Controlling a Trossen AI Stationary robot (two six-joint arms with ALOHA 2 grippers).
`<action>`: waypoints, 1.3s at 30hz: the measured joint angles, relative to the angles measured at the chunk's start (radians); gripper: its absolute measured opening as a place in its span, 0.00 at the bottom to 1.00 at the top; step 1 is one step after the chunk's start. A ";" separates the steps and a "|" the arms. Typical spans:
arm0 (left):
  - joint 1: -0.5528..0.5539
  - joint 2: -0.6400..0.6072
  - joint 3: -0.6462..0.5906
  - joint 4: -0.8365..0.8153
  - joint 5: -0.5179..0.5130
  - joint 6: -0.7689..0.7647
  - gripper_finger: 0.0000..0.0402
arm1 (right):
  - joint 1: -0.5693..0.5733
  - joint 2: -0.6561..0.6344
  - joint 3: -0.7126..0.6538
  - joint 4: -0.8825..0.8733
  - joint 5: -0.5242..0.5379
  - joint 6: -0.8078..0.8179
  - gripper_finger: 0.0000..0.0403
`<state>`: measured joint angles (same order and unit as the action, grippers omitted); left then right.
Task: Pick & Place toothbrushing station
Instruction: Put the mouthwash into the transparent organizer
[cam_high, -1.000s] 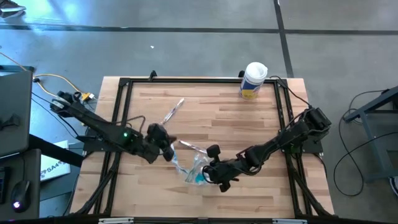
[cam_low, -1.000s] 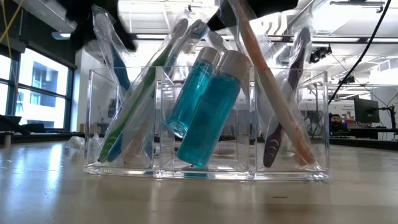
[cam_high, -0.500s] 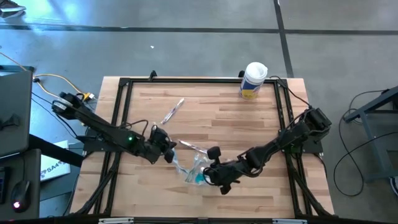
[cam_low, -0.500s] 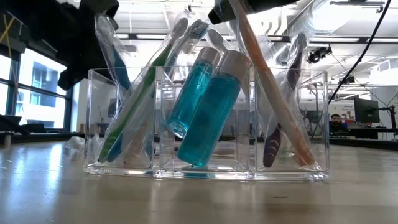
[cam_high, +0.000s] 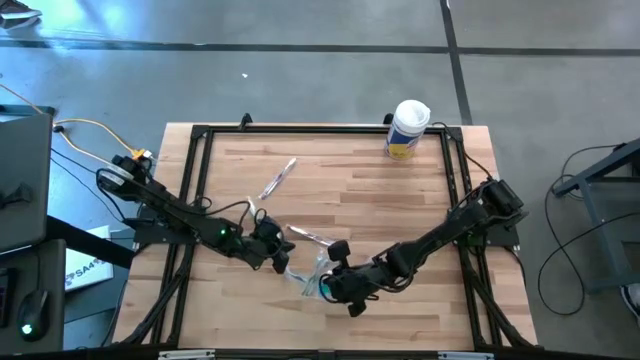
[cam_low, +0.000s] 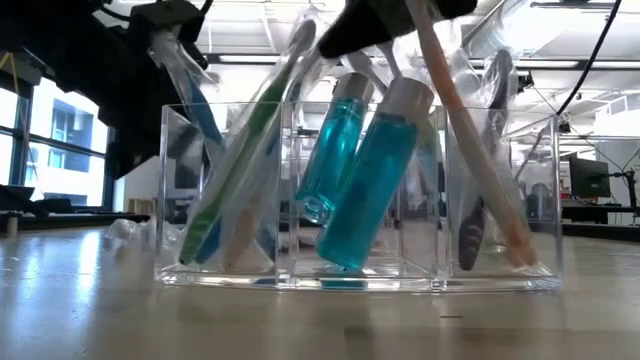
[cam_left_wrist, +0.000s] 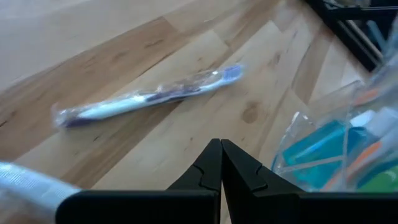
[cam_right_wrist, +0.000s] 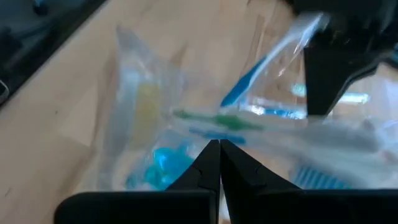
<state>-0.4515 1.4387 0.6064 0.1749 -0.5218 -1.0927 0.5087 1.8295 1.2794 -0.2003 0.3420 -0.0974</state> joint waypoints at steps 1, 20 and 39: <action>0.000 0.000 0.000 0.010 0.008 0.011 0.00 | 0.000 0.009 0.012 -0.019 0.000 0.007 0.00; 0.000 0.000 0.001 0.025 0.038 0.051 0.00 | 0.077 0.038 0.159 -0.310 0.275 0.083 0.00; 0.000 0.000 0.001 0.039 0.037 0.067 0.00 | 0.026 0.085 0.159 -0.323 0.113 0.170 0.00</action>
<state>-0.4515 1.4384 0.6071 0.2140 -0.4847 -1.0255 0.5345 1.9149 1.4380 -0.5237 0.4546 0.0723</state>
